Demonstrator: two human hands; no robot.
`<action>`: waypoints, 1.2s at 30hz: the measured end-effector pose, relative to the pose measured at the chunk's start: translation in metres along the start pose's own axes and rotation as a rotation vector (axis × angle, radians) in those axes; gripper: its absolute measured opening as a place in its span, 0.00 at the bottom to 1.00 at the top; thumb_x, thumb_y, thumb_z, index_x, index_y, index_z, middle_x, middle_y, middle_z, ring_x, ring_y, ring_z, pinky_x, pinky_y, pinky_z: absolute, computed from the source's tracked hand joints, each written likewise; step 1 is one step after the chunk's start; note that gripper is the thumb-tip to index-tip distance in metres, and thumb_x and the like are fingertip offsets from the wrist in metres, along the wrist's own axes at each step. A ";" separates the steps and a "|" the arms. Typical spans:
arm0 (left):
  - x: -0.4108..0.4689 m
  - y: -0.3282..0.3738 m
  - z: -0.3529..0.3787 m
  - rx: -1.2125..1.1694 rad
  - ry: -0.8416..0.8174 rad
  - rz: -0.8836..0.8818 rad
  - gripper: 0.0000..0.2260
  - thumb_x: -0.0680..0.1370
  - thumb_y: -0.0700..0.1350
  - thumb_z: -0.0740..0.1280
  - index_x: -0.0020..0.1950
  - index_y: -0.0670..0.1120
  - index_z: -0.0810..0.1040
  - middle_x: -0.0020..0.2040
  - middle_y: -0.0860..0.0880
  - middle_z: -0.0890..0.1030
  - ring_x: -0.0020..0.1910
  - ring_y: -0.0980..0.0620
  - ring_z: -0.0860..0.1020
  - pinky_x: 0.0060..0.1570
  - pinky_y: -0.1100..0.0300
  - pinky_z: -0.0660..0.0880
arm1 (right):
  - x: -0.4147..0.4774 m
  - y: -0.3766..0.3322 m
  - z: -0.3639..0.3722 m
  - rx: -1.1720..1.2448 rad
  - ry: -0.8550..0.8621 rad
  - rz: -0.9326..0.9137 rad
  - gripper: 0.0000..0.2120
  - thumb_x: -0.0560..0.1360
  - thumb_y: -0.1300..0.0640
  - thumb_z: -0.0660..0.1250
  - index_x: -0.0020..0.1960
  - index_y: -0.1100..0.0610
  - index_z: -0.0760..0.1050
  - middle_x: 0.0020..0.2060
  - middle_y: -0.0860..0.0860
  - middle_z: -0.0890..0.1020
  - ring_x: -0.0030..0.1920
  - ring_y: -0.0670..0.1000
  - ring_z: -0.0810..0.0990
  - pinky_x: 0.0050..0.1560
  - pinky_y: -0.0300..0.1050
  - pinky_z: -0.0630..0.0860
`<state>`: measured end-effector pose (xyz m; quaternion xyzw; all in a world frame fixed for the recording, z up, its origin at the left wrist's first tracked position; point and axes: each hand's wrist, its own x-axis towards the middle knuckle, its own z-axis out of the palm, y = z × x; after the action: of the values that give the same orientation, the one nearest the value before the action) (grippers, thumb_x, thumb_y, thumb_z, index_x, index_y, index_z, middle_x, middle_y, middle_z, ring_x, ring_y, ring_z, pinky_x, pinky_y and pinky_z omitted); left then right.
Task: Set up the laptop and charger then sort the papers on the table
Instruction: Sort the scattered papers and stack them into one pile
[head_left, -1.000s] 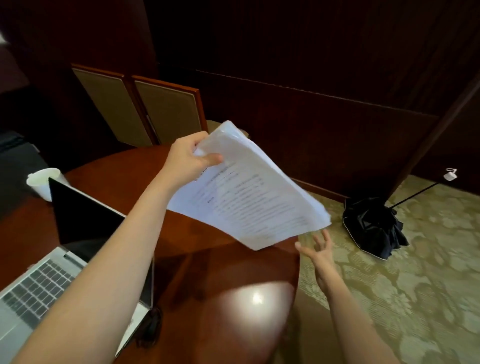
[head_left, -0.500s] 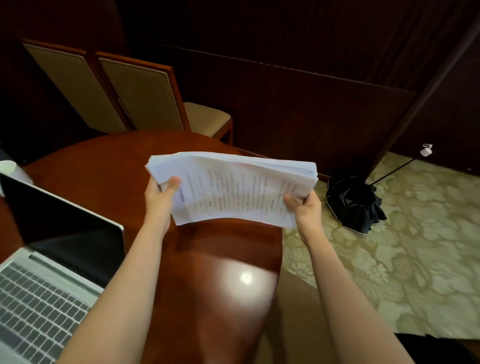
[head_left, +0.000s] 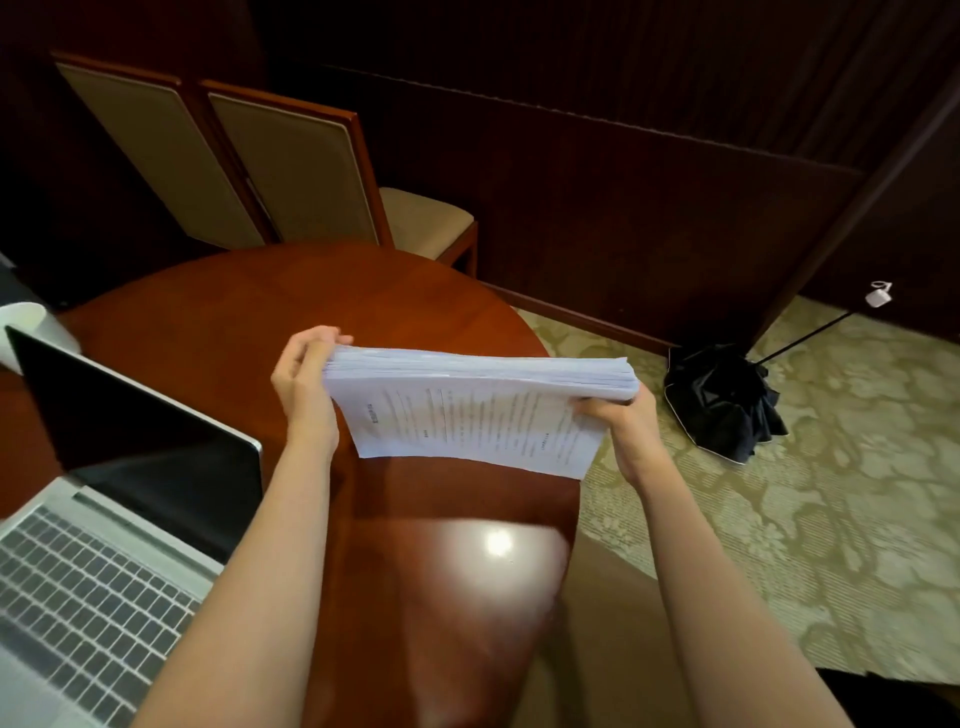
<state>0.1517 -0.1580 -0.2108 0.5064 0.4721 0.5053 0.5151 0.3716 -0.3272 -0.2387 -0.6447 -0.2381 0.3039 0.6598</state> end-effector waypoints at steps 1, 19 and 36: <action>0.000 -0.003 -0.001 -0.008 0.019 -0.017 0.07 0.80 0.47 0.59 0.43 0.52 0.74 0.40 0.54 0.77 0.40 0.58 0.74 0.38 0.66 0.70 | 0.001 -0.001 0.000 -0.005 -0.012 -0.004 0.18 0.57 0.68 0.69 0.45 0.57 0.75 0.37 0.47 0.80 0.37 0.40 0.80 0.37 0.35 0.77; -0.014 -0.022 -0.010 0.218 -0.193 -0.162 0.11 0.75 0.50 0.68 0.55 0.50 0.73 0.48 0.55 0.77 0.52 0.53 0.74 0.47 0.61 0.73 | -0.012 -0.022 0.006 0.124 0.149 0.059 0.06 0.72 0.66 0.69 0.44 0.56 0.76 0.41 0.52 0.82 0.42 0.51 0.82 0.43 0.49 0.79; -0.072 -0.043 0.045 -0.209 -0.378 -0.352 0.21 0.77 0.35 0.64 0.70 0.47 0.68 0.63 0.51 0.77 0.63 0.49 0.75 0.63 0.47 0.72 | -0.050 0.024 0.014 0.711 0.313 0.491 0.10 0.74 0.62 0.68 0.55 0.60 0.74 0.52 0.56 0.81 0.52 0.57 0.80 0.59 0.60 0.74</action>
<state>0.1957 -0.2311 -0.2538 0.4459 0.3935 0.3505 0.7235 0.3246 -0.3535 -0.2583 -0.4538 0.1433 0.4129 0.7766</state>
